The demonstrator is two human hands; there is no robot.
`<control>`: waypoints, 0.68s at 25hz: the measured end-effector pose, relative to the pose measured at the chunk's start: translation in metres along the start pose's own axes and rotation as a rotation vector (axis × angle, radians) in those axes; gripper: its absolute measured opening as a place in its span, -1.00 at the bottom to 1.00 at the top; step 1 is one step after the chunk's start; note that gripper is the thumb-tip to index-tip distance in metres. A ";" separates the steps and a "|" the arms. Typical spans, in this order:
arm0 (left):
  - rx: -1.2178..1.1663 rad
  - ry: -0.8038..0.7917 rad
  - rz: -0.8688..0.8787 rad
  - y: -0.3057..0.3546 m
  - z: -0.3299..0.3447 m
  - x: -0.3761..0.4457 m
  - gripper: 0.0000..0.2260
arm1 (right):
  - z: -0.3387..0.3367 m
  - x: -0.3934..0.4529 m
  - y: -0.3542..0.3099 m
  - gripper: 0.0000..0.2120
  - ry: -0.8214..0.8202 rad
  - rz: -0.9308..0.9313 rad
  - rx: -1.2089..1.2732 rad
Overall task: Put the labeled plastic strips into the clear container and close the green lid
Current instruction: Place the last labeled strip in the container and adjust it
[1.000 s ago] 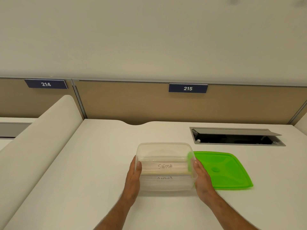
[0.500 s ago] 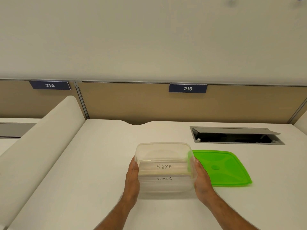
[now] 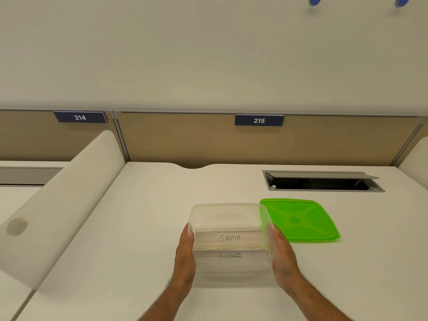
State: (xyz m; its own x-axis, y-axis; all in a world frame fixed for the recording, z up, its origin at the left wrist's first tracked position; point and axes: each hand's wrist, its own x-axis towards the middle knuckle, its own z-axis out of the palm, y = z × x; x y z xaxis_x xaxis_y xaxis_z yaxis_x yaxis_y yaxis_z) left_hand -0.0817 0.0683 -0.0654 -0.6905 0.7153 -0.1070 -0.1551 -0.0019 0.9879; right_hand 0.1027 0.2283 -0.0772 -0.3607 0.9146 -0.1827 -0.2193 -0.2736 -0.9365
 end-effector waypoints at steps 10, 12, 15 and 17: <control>-0.029 0.014 -0.023 -0.007 -0.008 -0.050 -0.72 | -0.019 -0.049 0.012 -0.62 0.000 0.008 -0.031; -0.033 0.015 -0.032 -0.007 -0.010 -0.059 -0.73 | -0.021 -0.058 0.013 -0.62 -0.002 0.014 -0.020; -0.027 0.011 -0.044 -0.011 -0.014 -0.068 -0.72 | -0.023 -0.070 0.015 -0.62 -0.001 0.016 -0.022; -0.024 0.010 -0.057 -0.014 -0.017 -0.073 -0.68 | -0.024 -0.077 0.017 -0.65 0.002 0.014 -0.032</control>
State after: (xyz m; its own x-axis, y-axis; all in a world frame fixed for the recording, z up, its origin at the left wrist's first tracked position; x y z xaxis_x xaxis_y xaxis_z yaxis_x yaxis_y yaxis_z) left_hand -0.0414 0.0040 -0.0729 -0.6873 0.7077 -0.1639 -0.2108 0.0217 0.9773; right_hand 0.1487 0.1604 -0.0858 -0.3617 0.9113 -0.1968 -0.1851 -0.2770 -0.9429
